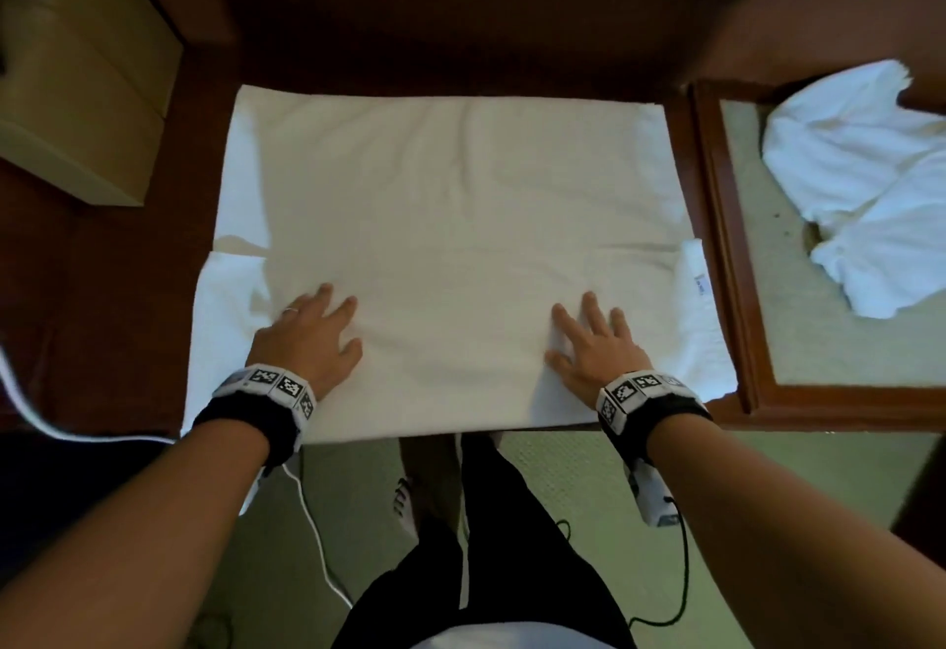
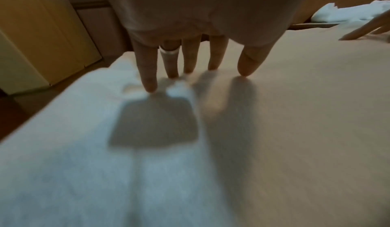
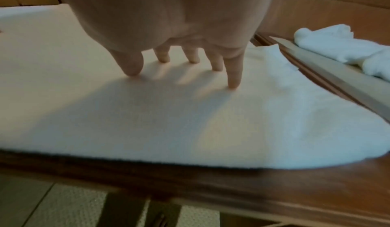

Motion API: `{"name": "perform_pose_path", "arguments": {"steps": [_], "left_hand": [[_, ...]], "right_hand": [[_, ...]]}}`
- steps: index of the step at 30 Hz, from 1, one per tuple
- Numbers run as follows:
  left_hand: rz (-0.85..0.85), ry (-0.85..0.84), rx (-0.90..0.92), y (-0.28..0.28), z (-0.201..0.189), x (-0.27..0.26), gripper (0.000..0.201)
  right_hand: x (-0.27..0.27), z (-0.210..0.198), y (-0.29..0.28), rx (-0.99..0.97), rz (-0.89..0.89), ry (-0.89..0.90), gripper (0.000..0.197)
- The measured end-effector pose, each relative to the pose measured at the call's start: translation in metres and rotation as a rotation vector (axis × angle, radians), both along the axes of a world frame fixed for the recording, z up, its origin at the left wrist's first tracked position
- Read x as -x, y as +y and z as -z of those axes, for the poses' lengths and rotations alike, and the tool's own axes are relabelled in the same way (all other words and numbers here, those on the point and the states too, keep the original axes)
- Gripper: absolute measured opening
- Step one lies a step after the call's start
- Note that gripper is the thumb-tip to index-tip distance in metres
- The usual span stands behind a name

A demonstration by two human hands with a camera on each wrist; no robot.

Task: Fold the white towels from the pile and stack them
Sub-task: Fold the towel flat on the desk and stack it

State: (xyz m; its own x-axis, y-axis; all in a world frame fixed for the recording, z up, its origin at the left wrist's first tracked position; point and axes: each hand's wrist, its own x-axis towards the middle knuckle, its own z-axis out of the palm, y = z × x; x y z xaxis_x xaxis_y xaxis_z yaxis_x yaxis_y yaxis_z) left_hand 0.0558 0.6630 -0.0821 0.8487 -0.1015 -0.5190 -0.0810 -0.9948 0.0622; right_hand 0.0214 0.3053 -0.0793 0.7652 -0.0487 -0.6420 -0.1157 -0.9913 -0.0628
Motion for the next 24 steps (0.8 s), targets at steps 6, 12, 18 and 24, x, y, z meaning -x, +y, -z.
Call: {"name": "perform_pose_path", "arguments": {"steps": [6, 12, 18, 24], "left_hand": [[0.03, 0.136, -0.097, -0.005, -0.037, -0.053, 0.041], [-0.083, 0.149, -0.044, -0.011, -0.058, -0.129, 0.045], [-0.16, 0.102, -0.01, -0.018, -0.066, -0.225, 0.036], [-0.131, -0.014, -0.004, -0.024, -0.047, -0.285, 0.05]], "right_hand": [[-0.047, -0.032, -0.002, 0.008, 0.0, 0.014, 0.044], [-0.133, -0.056, -0.012, 0.007, 0.014, 0.025, 0.04], [-0.237, -0.065, -0.027, -0.006, 0.028, -0.085, 0.032], [-0.318, -0.046, -0.039, 0.06, -0.106, -0.159, 0.048]]}}
